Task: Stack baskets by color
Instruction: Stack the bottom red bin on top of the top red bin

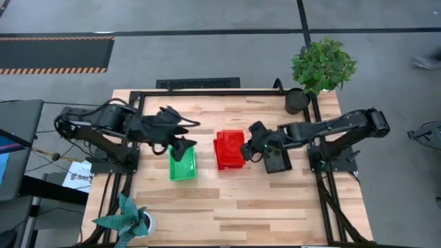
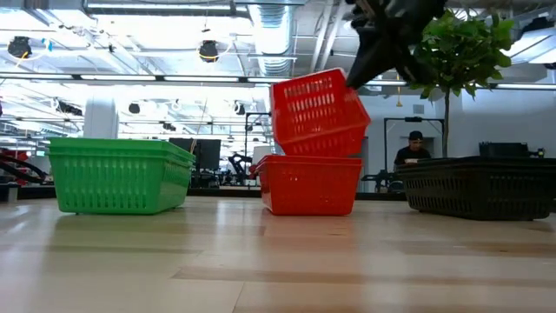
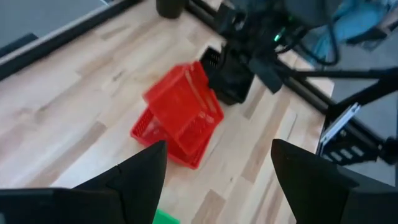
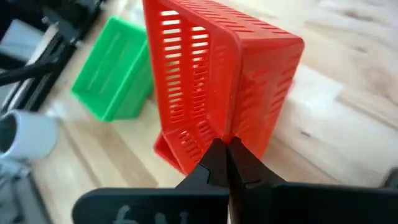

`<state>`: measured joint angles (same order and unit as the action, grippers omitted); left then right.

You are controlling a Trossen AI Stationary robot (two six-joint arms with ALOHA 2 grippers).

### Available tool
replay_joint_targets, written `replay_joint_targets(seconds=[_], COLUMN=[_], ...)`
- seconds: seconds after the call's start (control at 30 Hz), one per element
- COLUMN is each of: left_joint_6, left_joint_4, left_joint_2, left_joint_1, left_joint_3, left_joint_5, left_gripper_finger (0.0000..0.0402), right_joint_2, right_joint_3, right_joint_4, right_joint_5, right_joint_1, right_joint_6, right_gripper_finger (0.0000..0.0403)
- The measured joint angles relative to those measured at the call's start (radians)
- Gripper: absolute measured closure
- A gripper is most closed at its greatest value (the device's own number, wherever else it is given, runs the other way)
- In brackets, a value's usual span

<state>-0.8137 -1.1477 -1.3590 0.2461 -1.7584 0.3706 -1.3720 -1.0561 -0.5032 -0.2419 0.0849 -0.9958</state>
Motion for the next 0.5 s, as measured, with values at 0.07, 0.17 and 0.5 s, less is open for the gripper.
replay_joint_targets(seconds=[0.07, 0.17, 0.5], left_joint_6=[-0.008, -0.01, 0.028], left_joint_4=[0.003, 0.003, 0.033], left_joint_2=[0.024, 0.054, 0.107], left_joint_1=[0.009, 0.013, 0.013], left_joint_3=[0.0, 0.0, 0.0], left_joint_5=[0.025, 0.062, 0.05], left_gripper_finger=[0.0127, 0.0127, 0.0128], right_joint_2=[-0.003, -0.003, -0.003], right_joint_3=[0.0, 0.0, 0.0], right_joint_4=[0.027, 0.032, 0.042], right_joint_5=[0.086, 0.18, 0.355], right_joint_1=[-0.036, -0.079, -0.123], right_joint_6=[0.036, 0.067, 0.114], right_gripper_finger=[0.0403, 0.0403, 0.0403])
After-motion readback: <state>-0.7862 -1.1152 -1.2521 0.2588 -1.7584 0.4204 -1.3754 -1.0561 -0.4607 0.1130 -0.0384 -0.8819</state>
